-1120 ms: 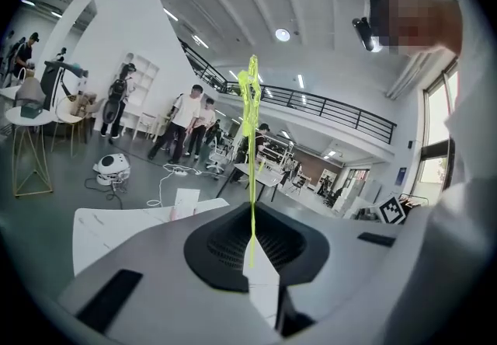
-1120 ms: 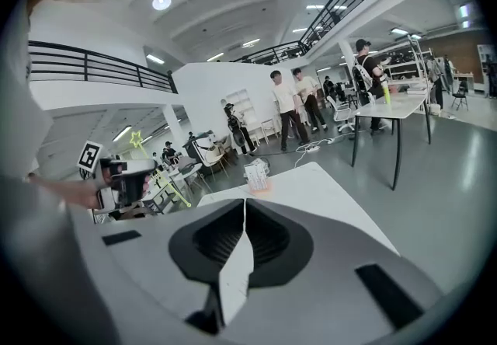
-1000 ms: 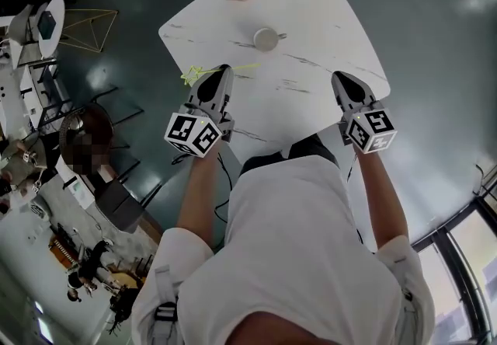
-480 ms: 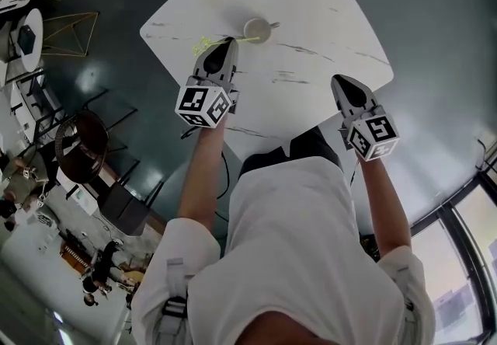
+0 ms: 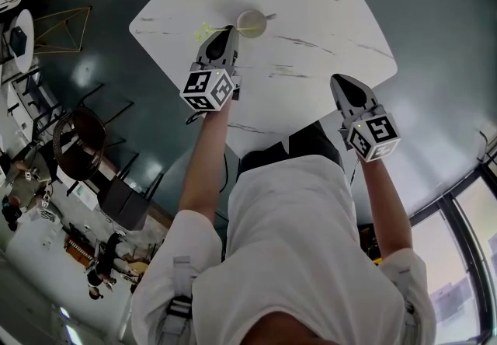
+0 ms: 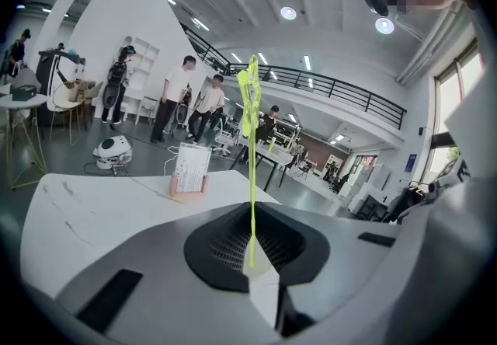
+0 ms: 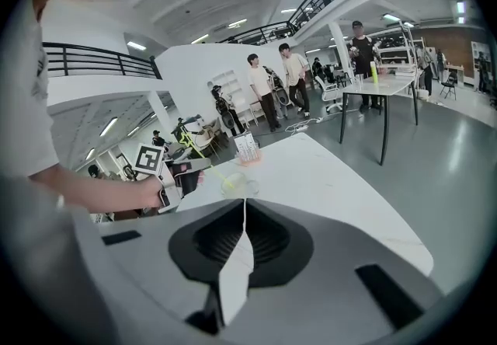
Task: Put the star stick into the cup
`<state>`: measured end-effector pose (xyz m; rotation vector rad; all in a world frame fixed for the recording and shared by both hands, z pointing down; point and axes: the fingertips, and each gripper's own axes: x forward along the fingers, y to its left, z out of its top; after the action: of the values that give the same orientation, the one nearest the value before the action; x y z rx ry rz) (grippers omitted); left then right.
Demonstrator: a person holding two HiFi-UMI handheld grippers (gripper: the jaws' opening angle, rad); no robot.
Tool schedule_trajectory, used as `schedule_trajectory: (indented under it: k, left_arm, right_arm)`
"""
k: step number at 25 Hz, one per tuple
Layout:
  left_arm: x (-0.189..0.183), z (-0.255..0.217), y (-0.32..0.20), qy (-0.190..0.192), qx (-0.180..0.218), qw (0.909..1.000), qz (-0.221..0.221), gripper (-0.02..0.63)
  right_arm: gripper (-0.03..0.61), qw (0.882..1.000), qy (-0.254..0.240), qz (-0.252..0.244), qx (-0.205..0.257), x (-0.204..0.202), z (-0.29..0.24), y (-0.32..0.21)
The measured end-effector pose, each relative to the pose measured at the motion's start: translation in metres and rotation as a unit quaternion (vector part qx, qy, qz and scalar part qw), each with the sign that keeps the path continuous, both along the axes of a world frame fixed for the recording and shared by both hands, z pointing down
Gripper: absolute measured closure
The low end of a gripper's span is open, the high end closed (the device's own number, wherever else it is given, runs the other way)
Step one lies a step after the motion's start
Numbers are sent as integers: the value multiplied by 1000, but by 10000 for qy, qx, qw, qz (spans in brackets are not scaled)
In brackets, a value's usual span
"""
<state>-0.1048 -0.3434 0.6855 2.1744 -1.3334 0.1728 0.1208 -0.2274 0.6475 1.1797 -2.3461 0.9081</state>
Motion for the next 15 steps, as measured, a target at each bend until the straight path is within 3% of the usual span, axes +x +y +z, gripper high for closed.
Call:
schedule_trajectory:
  k: [7, 13, 14, 15]
  left_arm:
    - [-10, 32, -4, 231, -442, 9969, -613, 589]
    - [-9, 41, -1, 234, -574, 9963, -602, 586]
    - [-10, 44, 1, 241, -634, 9960, -583, 557]
    - [-10, 46, 3, 255, -700, 9956, -572, 486]
  right_arm:
    - [552, 9997, -17, -174, -170, -10, 17, 13]
    - [552, 9994, -57, -249, -235, -17, 25, 20]
    - [552, 9994, -65, -255, -229, -18, 25, 20]
    - [552, 9994, -71, -258, -222, -20, 24, 21]
